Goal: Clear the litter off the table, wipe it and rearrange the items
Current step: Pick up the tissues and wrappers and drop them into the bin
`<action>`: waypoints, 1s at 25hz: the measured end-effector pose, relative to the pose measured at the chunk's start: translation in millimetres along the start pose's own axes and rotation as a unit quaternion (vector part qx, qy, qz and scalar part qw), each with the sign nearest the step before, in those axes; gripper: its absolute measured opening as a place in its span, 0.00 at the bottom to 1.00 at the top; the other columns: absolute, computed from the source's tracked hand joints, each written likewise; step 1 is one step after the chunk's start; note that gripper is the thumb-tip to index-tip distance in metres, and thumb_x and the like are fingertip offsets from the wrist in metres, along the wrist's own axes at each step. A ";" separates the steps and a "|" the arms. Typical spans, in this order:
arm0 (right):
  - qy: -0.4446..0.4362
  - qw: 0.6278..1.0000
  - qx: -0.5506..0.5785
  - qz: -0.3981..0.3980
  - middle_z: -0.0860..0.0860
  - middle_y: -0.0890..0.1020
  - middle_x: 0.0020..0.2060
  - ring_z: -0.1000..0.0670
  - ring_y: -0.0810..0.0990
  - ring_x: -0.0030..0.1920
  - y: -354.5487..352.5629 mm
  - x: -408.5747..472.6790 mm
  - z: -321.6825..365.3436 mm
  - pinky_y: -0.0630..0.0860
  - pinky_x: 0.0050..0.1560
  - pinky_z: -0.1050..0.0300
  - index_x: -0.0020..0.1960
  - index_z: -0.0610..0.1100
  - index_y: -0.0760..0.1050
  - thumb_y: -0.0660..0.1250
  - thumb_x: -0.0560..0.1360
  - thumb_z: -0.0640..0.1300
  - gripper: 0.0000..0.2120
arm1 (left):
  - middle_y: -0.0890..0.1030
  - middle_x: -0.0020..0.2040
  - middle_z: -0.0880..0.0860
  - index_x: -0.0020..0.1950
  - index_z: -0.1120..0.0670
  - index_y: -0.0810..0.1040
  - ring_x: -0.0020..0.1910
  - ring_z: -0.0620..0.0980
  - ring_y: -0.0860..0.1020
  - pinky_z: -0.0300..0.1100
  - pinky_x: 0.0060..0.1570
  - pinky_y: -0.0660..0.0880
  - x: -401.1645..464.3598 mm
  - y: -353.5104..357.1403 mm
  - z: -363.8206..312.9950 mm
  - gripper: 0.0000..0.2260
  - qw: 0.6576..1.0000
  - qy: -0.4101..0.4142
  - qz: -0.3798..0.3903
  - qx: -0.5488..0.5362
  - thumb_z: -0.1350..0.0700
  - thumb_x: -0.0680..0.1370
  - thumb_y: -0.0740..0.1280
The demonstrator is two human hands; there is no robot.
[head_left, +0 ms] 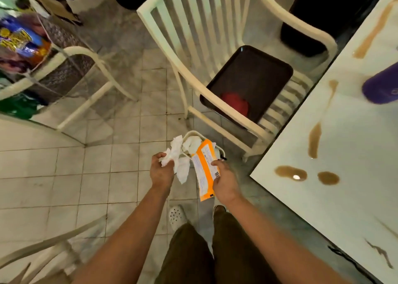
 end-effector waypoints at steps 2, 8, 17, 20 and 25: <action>0.040 0.999 0.005 -0.007 0.47 0.67 0.68 0.46 0.71 0.65 14.2 14.6 -6.0 0.72 0.63 0.55 0.66 0.45 0.67 0.55 0.76 0.29 0.22 | 0.73 0.40 0.49 0.54 0.54 0.68 0.36 0.45 0.72 0.40 0.35 0.72 22.4 2.3 2.0 0.12 1.000 -0.026 0.003 -0.015 0.66 0.75 0.63; 0.153 0.983 0.052 -0.091 0.46 0.71 0.67 0.46 0.72 0.64 66.7 93.0 -43.8 0.74 0.61 0.53 0.65 0.48 0.69 0.57 0.77 0.31 0.21 | 0.75 0.54 0.55 0.55 0.47 0.69 0.51 0.56 0.76 0.56 0.55 0.75 122.7 28.8 28.1 0.17 0.992 -0.063 0.101 -0.030 0.68 0.75 0.62; -0.004 0.961 -0.275 0.031 0.53 0.59 0.74 0.47 0.62 0.69 131.8 230.2 -112.5 0.65 0.68 0.54 0.74 0.51 0.55 0.57 0.75 0.35 0.30 | 0.76 0.52 0.56 0.47 0.51 0.74 0.46 0.54 0.75 0.42 0.42 0.74 260.2 118.8 109.6 0.11 0.977 -0.071 0.203 0.002 0.66 0.72 0.65; -0.026 0.896 -0.438 0.061 0.50 0.53 0.75 0.45 0.57 0.71 145.9 274.9 -148.3 0.60 0.69 0.48 0.76 0.48 0.47 0.57 0.78 0.42 0.30 | 0.76 0.56 0.56 0.52 0.53 0.78 0.54 0.54 0.75 0.36 0.50 0.69 300.2 149.3 145.1 0.11 0.953 0.115 0.197 0.202 0.65 0.74 0.64; -0.049 0.856 -0.496 0.136 0.51 0.38 0.76 0.45 0.44 0.76 187.4 321.8 -205.4 0.50 0.74 0.44 0.76 0.48 0.37 0.51 0.80 0.42 0.30 | 0.62 0.69 0.52 0.71 0.50 0.64 0.64 0.56 0.70 0.48 0.63 0.69 351.3 195.0 205.1 0.23 0.680 0.284 0.379 0.561 0.62 0.76 0.61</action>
Point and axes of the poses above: each hand's wrist, its own x-axis towards the middle knuckle, its own y-axis out of the palm, z = x × y, the point moved 1 cm from there along x, towards the middle knuckle
